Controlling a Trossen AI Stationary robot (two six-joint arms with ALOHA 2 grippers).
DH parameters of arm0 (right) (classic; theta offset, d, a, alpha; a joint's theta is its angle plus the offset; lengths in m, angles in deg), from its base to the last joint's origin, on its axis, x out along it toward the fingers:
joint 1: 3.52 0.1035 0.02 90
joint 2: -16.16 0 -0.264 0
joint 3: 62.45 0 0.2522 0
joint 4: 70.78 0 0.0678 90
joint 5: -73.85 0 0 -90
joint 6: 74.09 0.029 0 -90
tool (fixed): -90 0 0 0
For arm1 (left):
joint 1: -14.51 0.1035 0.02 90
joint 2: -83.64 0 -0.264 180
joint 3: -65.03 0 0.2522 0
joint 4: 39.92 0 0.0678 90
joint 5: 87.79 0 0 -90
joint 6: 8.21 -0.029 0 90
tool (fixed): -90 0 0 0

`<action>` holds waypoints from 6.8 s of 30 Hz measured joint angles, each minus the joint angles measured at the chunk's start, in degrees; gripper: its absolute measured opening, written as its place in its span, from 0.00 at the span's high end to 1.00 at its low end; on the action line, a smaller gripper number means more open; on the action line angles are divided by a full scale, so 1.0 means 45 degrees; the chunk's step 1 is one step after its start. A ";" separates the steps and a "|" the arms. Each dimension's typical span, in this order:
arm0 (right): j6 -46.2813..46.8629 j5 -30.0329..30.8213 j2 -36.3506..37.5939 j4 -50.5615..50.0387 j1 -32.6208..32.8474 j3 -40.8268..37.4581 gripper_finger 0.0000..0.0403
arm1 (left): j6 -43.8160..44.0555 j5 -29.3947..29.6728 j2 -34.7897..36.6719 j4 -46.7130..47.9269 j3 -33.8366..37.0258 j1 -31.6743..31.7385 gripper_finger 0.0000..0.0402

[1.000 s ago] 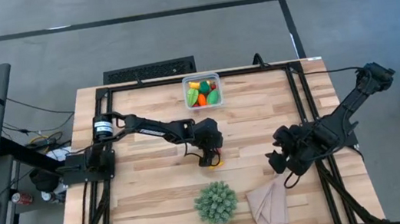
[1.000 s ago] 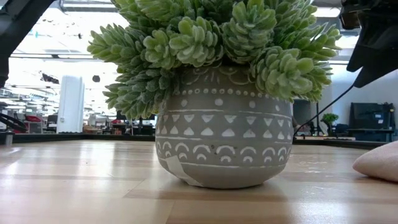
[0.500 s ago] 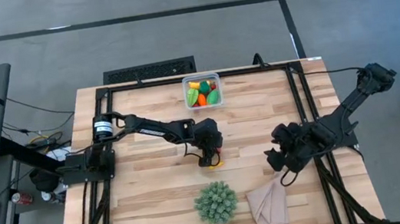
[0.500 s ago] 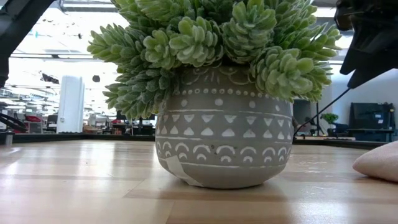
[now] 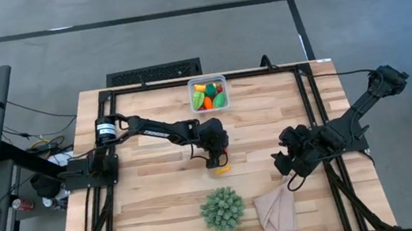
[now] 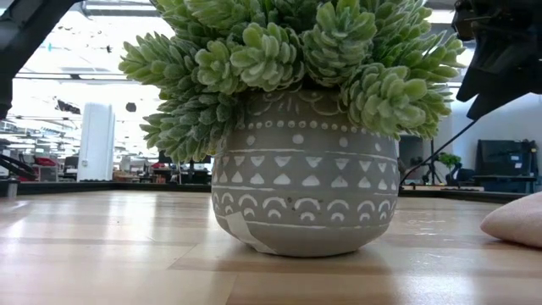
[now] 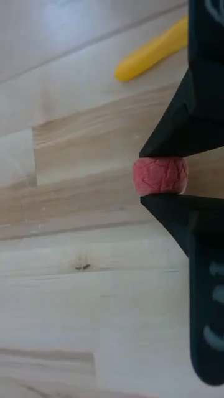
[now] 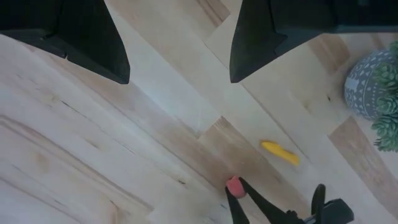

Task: Pick and placing Produce into tupperware
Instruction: Put the peach into the transparent bin, then put the corn into the transparent bin

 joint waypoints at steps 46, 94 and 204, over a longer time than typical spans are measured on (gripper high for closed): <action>-0.0028 0.2292 -0.0151 -0.0432 0.0004 0.0005 0.33 | 0.1746 0.0180 0.3507 -0.0056 -0.0034 0.4741 0.81; -0.0026 0.3217 -0.0151 -0.0427 -0.0105 0.0005 0.33 | 0.2710 0.0109 0.3356 0.3636 -0.1428 0.7303 0.80; -1.5230 -0.9271 -1.0355 1.2551 -0.6344 0.2331 0.63 | 0.8212 0.6126 1.8787 0.5157 0.8524 -0.1222 0.60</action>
